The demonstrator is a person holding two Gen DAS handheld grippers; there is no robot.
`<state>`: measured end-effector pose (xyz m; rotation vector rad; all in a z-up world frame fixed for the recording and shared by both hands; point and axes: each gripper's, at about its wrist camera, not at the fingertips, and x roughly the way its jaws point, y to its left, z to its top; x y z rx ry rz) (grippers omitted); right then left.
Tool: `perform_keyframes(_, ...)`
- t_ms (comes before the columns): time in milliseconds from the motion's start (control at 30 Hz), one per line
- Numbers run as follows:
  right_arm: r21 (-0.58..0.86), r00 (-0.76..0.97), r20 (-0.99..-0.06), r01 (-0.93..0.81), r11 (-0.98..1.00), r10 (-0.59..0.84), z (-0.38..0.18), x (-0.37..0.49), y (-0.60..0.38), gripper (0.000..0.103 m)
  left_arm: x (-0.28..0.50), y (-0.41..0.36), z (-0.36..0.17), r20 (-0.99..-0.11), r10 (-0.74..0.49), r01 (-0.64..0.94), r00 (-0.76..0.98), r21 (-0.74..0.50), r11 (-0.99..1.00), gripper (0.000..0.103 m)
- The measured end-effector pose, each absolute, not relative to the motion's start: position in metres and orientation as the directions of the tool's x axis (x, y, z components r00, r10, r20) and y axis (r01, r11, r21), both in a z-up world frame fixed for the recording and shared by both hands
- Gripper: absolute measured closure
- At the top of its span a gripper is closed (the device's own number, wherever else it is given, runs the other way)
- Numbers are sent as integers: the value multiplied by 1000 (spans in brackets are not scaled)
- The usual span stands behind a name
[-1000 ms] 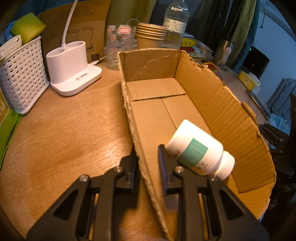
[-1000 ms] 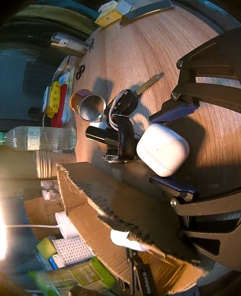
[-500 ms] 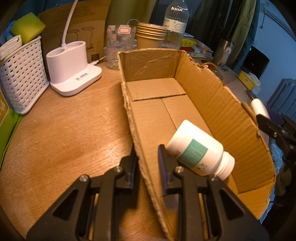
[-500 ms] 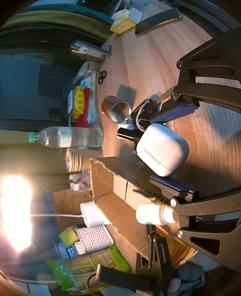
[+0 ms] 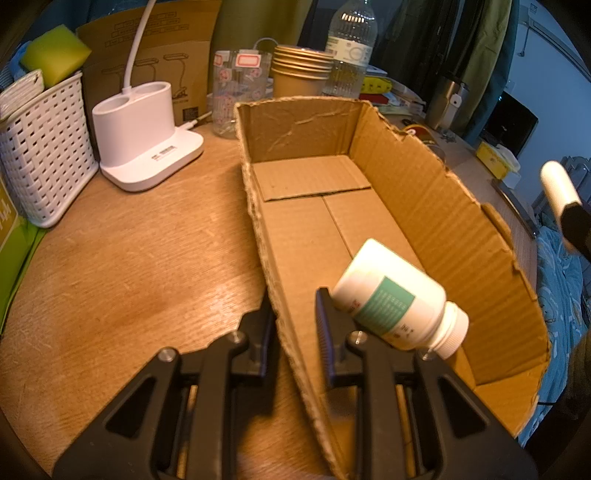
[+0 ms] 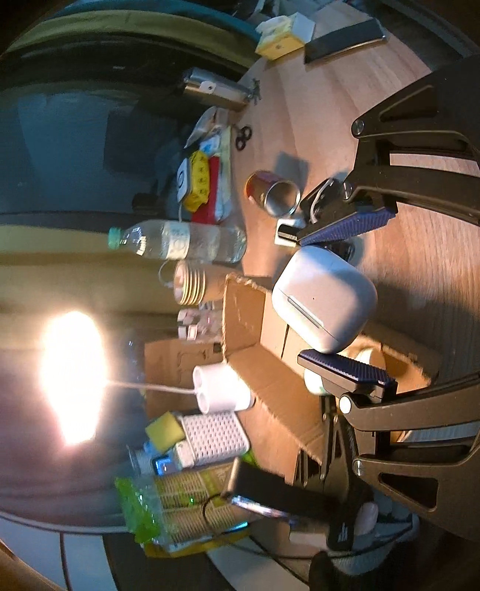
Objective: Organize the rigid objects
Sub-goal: 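Lift the earbud case with the right gripper over the box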
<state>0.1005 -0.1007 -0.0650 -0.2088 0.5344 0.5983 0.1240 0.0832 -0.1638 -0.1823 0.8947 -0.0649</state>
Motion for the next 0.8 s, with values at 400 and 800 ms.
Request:
perform_keyframes(400, -38, 645, -549, -655, 754, 532, -73, 88, -74, 42, 124, 83, -164, -769, -132, -20, 625, -185, 983, 81)
perform_keyframes(800, -41, 607, -600, -674, 738, 521, -94, 93, -59, 42, 124, 83, -164, -769, -133, -19, 625, -185, 982, 80)
